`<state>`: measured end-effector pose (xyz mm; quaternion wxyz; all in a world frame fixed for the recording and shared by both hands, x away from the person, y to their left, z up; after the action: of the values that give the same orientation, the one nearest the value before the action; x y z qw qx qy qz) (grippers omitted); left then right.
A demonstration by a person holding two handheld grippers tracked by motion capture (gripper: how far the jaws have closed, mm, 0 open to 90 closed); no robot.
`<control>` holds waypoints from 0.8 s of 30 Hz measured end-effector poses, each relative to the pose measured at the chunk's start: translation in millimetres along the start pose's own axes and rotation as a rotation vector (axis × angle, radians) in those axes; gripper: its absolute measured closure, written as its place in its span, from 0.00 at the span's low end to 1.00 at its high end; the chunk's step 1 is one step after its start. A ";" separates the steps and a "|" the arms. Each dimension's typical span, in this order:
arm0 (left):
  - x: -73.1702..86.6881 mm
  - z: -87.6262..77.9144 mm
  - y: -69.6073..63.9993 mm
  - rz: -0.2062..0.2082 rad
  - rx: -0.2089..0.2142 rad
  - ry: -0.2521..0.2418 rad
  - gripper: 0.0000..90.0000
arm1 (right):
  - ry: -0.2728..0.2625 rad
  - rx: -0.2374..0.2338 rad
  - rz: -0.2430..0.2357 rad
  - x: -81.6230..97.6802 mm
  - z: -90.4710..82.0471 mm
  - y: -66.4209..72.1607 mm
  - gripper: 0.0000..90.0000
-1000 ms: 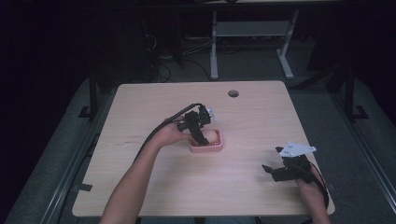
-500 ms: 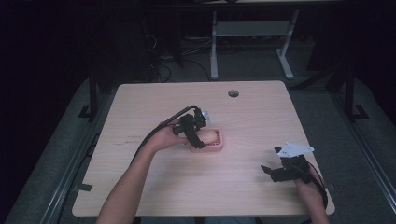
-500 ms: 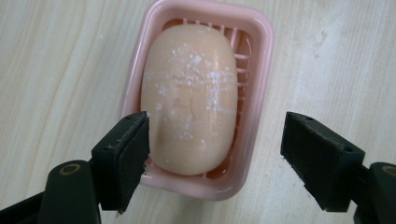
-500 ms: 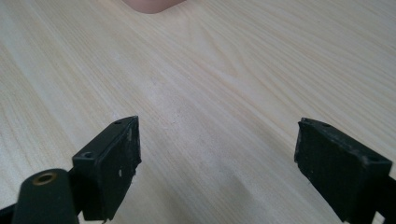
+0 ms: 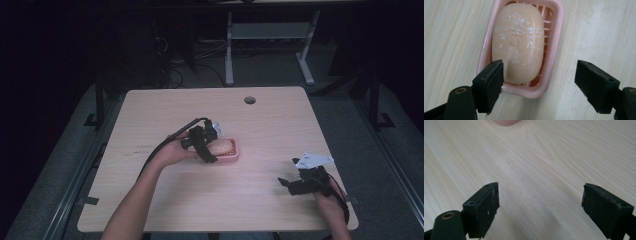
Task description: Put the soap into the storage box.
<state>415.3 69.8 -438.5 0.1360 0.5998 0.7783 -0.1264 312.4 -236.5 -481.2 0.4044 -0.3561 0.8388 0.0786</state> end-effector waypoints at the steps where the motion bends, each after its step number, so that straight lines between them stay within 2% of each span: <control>1: 0.7 -0.6 -0.8 0.002 -0.003 -0.003 0.25 | 0.000 0.000 0.000 -0.1 0.3 0.2 0.16; 4: 2.5 -2.2 -3.2 0.002 -0.006 -0.010 0.25 | 0.004 0.002 -0.016 -0.1 1.0 -0.2 0.15; 18: 13.8 -5.4 -9.6 -0.007 -0.010 -0.013 0.25 | 0.010 0.002 -0.003 -0.1 2.1 2.0 0.16; 24: 26.5 -6.8 -10.9 -0.026 -0.006 -0.022 0.25 | 0.015 0.004 0.002 1.2 1.9 1.3 0.15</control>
<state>397.9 93.4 -441.4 0.1447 0.5880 0.7847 -0.1325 312.2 -235.4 -483.5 0.3986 -0.3550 0.8424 0.0745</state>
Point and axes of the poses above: each handheld gripper's, and its own axes: z roughly forward along the jaws, x roughly out of its underside, y roughly to its left, the point moved 4 cm from there along z, roughly forward along the jaws, and after that the axes turned 4 degrees about x, right-handed, at the moved point
